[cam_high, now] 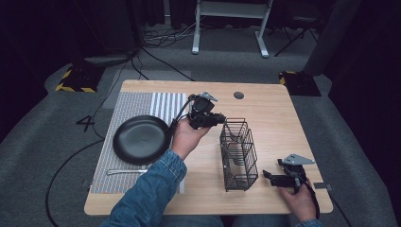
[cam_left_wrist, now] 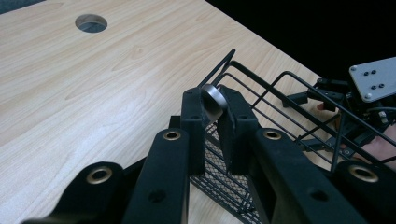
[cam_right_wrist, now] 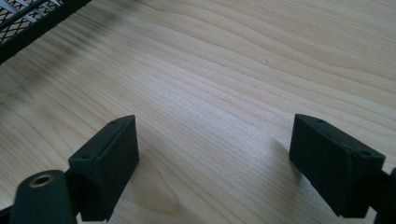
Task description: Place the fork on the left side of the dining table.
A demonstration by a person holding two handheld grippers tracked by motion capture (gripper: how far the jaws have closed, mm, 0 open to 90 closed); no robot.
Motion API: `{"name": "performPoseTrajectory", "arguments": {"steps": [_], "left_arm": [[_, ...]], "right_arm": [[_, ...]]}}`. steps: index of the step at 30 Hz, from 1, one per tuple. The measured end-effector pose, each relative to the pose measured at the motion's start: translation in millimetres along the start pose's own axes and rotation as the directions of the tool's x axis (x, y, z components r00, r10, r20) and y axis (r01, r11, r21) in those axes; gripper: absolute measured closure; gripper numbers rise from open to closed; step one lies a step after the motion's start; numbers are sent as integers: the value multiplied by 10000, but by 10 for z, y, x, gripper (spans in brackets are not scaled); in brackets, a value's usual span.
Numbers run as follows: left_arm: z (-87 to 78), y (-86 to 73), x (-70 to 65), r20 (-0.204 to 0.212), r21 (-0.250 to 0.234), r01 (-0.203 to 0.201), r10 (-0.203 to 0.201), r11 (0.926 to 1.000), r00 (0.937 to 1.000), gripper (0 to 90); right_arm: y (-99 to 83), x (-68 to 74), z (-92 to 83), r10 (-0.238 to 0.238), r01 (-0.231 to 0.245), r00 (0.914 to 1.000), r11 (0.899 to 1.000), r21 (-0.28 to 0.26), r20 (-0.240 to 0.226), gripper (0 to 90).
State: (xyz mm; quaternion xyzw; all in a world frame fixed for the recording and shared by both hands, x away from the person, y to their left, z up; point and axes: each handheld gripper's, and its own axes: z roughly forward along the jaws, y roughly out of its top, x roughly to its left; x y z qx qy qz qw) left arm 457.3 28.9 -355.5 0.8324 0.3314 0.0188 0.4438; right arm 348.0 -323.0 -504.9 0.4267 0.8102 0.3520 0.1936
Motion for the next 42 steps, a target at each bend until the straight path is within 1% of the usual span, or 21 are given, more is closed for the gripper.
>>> {"name": "performPoseTrajectory", "arguments": {"steps": [3, 4, 7, 12, 16, 19, 23, 26, 29, 32, 42], "left_arm": [[-20, 7, -21, 2, -13, -88, 88, 10000, 10000, 860], [-26, 9, -25, 63, -20, -107, 107, 9999, 9999, 860], [-31, 12, -45, 3, 19, -235, 235, 9997, 9997, 862], [-56, 13, -61, -78, -32, -326, 326, 9995, 9994, 864], [-100, 20, -67, 27, -228, -264, 265, 9994, 9996, 865], [-145, 33, -90, 41, -359, -304, 306, 9989, 9995, 866], [-237, 78, -138, 52, -467, -481, 484, 9978, 9988, 866], [-305, 107, -165, 10, -556, -388, 389, 9977, 9992, 866], [-380, 137, -187, -297, -563, -389, 372, 9977, 9989, 866], [-457, 164, -193, -376, -640, -305, 281, 9975, 9989, 866], [-728, 200, -247, -504, -1002, -504, 455, 9937, 9977, 866]], "right_arm": [[0, 0, 0, 2, -2, 10000, 10000, 1, -6, 158], [0, 0, 0, 2, -2, 10000, 10000, 1, -6, 158], [0, 0, 0, 2, -2, 10000, 10000, -2, -1, 158], [0, 1, 0, 1, -1, 10000, 10000, -2, 6, 158], [0, 1, -1, 4, -4, 10000, 10000, -2, 6, 158], [-1, 2, -1, 8, -8, 10000, 10000, -5, 8, 159], [-1, 2, -1, 8, -8, 10000, 10000, -4, 9, 159], [-1, 2, -1, 9, -9, 10000, 10000, -5, 9, 159], [0, 3, -1, 23, -23, 10000, 10000, -6, 28, 160], [0, 3, -1, 29, -29, 10000, 10000, -6, 30, 161], [0, 5, -1, 60, -60, 10000, 10000, -15, 54, 165]]}}
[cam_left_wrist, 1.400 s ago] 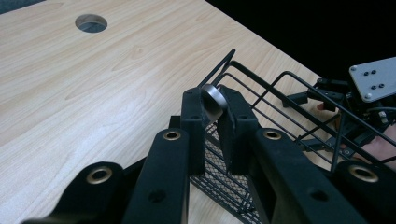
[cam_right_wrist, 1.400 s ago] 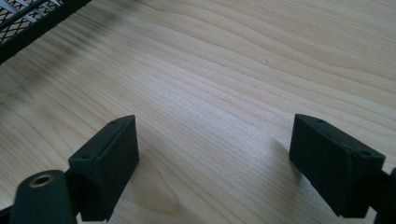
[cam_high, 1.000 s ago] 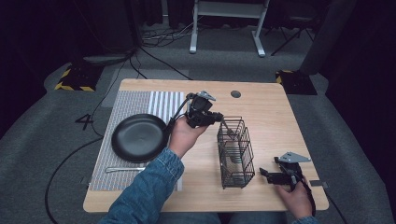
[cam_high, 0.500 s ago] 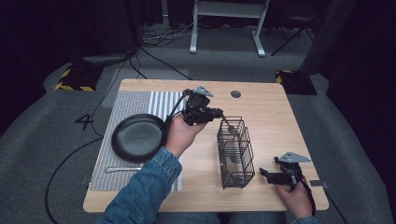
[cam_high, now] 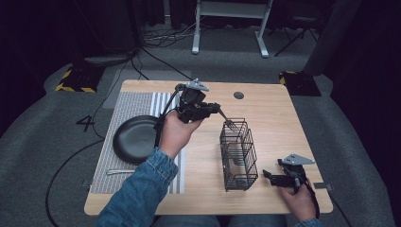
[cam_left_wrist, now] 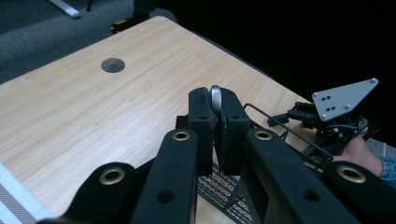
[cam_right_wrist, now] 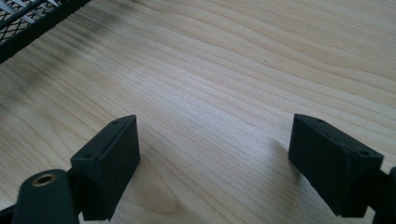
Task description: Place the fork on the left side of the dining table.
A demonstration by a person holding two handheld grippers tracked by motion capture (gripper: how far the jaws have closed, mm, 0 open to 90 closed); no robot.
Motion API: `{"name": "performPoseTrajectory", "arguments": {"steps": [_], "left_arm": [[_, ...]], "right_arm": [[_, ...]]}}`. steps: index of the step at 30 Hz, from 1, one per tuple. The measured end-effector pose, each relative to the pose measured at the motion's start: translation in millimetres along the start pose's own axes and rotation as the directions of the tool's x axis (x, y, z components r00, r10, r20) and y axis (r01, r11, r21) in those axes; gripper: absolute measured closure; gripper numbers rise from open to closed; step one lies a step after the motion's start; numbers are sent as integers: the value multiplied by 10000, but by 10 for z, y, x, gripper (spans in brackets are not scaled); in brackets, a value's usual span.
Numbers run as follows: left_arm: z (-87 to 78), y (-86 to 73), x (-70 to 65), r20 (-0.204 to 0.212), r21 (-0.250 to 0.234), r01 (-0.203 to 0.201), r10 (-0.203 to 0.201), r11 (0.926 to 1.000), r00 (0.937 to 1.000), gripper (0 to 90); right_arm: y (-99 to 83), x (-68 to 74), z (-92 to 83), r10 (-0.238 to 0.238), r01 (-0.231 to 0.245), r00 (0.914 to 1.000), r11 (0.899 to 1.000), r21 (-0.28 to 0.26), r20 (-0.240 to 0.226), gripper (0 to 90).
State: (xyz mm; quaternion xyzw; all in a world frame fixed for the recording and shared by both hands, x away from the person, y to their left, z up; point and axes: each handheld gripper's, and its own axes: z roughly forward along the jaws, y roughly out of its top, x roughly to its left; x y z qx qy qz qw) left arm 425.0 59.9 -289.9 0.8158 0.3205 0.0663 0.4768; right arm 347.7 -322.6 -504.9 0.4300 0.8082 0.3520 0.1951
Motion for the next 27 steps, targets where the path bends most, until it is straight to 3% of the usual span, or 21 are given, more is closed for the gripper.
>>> {"name": "performPoseTrajectory", "arguments": {"steps": [8, 15, 27], "left_arm": [[-261, 42, 22, -148, -377, -143, 137, 9992, 9998, 866], [-477, 68, 79, -560, -639, -174, 138, 9978, 9983, 866], [-672, 52, 381, -902, -1059, 264, -360, 9940, 9953, 866]], "right_arm": [[2, 9, 3, 77, -77, 9999, 10000, -6, 93, 168], [4, 12, 4, 103, -103, 9999, 9999, -13, 123, 169], [5, 12, 5, 120, -120, 9998, 9999, -8, 136, 169]]}}
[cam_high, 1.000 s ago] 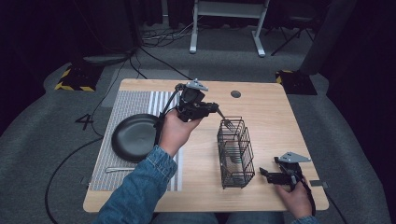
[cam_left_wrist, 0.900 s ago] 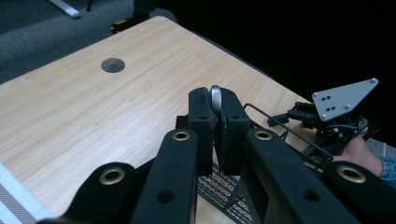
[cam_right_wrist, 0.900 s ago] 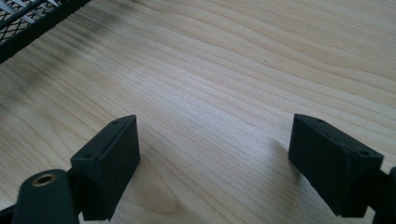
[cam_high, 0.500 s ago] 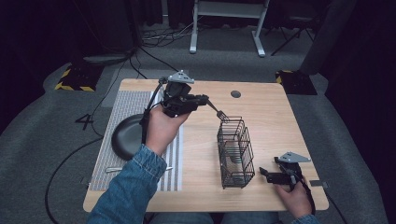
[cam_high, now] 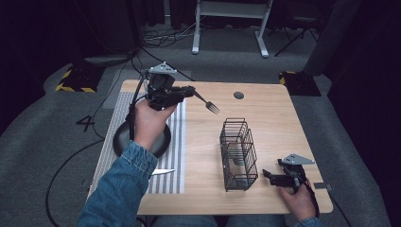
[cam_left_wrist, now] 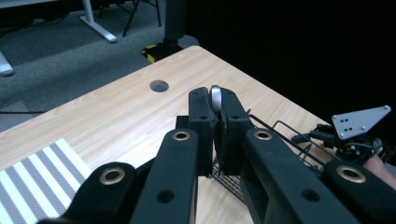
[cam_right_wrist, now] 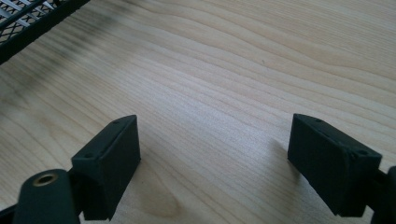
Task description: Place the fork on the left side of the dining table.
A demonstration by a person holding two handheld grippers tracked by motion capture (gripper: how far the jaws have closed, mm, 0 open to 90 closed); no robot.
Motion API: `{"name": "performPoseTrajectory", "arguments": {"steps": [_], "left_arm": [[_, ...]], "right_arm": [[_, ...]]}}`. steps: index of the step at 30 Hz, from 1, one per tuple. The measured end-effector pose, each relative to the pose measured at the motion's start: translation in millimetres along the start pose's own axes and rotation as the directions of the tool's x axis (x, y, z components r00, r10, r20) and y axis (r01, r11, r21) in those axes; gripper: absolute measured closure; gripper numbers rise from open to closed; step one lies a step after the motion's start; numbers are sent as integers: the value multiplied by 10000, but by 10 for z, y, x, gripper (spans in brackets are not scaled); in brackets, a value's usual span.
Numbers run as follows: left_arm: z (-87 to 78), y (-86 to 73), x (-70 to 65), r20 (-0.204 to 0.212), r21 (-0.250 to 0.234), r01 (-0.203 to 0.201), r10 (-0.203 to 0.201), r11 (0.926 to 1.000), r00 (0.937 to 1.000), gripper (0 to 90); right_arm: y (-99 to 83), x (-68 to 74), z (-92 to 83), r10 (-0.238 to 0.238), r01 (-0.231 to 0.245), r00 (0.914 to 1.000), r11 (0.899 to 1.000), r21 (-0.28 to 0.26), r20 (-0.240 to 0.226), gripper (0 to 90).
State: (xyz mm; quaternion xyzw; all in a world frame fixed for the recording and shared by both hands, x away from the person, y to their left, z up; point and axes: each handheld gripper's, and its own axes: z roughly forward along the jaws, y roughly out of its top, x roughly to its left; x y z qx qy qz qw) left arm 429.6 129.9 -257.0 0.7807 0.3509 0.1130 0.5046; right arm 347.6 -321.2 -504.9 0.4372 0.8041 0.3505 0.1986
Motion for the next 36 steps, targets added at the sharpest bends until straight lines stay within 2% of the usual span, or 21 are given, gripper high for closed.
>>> {"name": "performPoseTrajectory", "arguments": {"steps": [11, 19, 24, 27, 31, 36], "left_arm": [[-202, 44, 295, -602, -323, 215, -234, 9992, 9979, 866], [-304, 92, 578, -1258, -578, 462, -532, 9973, 9906, 866], [-334, 87, 768, -1570, -669, 785, -882, 9947, 9836, 866], [-329, 73, 864, -1802, -682, 1014, -1122, 9925, 9772, 866], [-342, 93, 945, -2459, -600, 902, -1023, 9941, 9639, 866], [-366, 98, 1070, -2641, -757, 1140, -1302, 9906, 9557, 866]], "right_arm": [[0, -5, -1, 48, -48, 10000, 10000, -5, -27, 176], [1, -6, -1, 48, -48, 10000, 10000, -4, -26, 176], [1, -6, 0, 50, -50, 10000, 10000, -3, -22, 176], [1, -6, 0, 48, -48, 10000, 10000, -4, -20, 176], [1, -6, 0, 51, -51, 10000, 10000, -3, -22, 176], [1, -6, 0, 53, -53, 10000, 10000, -3, -22, 176]]}}
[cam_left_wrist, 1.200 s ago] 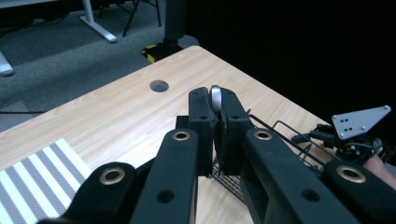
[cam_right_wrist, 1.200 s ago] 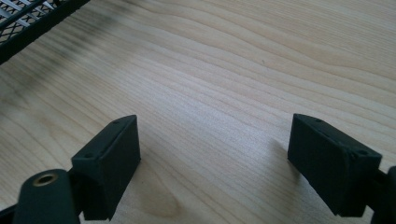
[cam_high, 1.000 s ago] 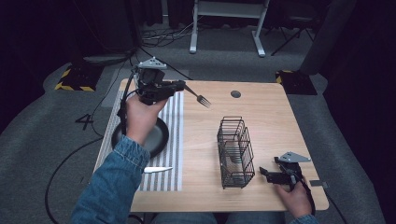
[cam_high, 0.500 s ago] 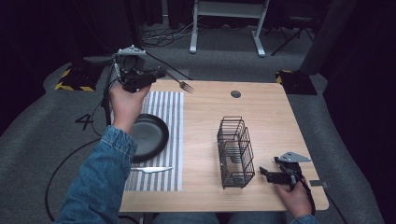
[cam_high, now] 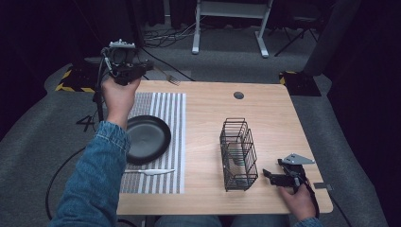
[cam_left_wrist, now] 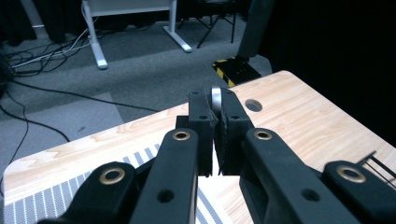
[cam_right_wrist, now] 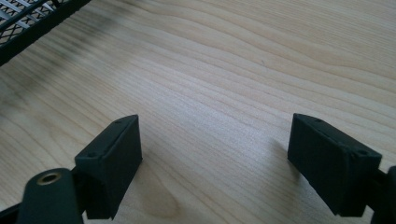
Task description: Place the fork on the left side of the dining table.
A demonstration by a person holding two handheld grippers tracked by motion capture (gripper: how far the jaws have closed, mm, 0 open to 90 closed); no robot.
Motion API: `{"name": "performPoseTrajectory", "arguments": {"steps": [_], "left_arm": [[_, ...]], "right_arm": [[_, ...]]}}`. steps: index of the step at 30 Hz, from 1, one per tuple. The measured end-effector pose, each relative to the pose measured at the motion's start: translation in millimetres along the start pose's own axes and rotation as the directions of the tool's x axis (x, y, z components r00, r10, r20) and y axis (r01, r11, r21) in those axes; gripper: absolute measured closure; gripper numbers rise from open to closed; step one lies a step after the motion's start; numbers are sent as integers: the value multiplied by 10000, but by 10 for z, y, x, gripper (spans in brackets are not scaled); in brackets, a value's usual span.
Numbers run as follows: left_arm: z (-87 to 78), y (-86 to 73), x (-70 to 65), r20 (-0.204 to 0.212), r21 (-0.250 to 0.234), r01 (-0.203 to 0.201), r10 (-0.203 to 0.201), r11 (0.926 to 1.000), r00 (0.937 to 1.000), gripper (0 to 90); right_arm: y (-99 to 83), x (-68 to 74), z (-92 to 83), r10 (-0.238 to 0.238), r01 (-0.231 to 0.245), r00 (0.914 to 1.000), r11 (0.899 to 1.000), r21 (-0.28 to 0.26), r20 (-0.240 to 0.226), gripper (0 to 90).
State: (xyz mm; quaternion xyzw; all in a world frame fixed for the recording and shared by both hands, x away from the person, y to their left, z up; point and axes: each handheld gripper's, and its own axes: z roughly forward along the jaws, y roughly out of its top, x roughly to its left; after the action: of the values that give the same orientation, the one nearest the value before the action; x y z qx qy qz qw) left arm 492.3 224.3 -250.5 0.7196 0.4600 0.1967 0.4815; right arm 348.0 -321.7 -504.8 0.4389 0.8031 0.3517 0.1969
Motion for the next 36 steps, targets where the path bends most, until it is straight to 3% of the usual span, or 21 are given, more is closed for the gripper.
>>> {"name": "performPoseTrajectory", "arguments": {"steps": [14, 28, 36], "left_arm": [[204, -223, 320, -208, 428, 1025, -1017, 9938, 9946, 866], [442, -512, 579, -402, 1384, 1753, -1713, 9747, 9844, 866], [530, -638, 619, -579, 1826, 1929, -1853, 9641, 9810, 866]], "right_arm": [[1, -2, 2, -9, 9, 10000, 10000, -1, 1, 176], [4, -1, 4, 28, -28, 10000, 10000, 9, 22, 176], [5, -1, 6, 35, -35, 10000, 10000, 2, 36, 176]]}}
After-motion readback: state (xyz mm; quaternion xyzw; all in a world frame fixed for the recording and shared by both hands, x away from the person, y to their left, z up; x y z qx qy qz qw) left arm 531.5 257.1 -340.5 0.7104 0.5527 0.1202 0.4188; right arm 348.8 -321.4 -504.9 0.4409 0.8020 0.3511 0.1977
